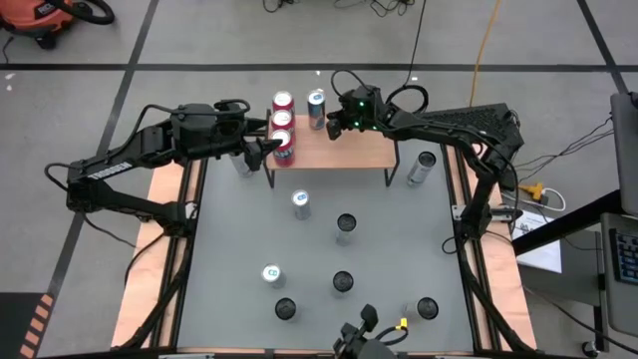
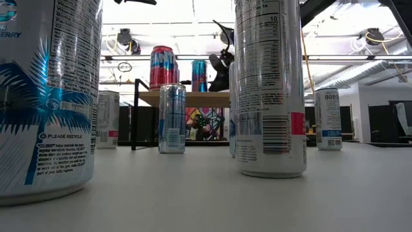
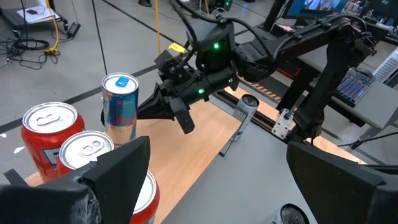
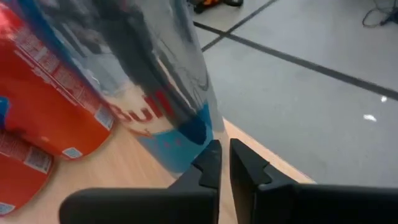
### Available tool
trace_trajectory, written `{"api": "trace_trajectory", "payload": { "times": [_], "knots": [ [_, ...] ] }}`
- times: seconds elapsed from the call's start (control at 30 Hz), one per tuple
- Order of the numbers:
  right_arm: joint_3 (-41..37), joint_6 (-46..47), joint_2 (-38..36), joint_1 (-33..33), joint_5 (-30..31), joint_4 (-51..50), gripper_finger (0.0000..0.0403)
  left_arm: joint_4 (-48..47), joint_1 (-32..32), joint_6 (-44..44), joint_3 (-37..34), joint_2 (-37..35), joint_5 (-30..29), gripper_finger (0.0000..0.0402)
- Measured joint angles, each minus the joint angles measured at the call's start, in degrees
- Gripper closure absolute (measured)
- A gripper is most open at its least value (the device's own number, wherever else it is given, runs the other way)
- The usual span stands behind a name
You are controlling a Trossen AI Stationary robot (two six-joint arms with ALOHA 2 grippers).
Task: Place canned beverage on shelf
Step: Put the top right blue soda can on the shelf
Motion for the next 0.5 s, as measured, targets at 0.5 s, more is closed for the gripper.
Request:
{"api": "trace_trajectory", "payload": {
  "times": [0.5],
  "knots": [
    [0.0,-1.3,0.0,0.1,-0.3,0.2,0.0402,0.1,0.0,0.1,0.0,0.7,-1.5,0.0023]
  ]
}}
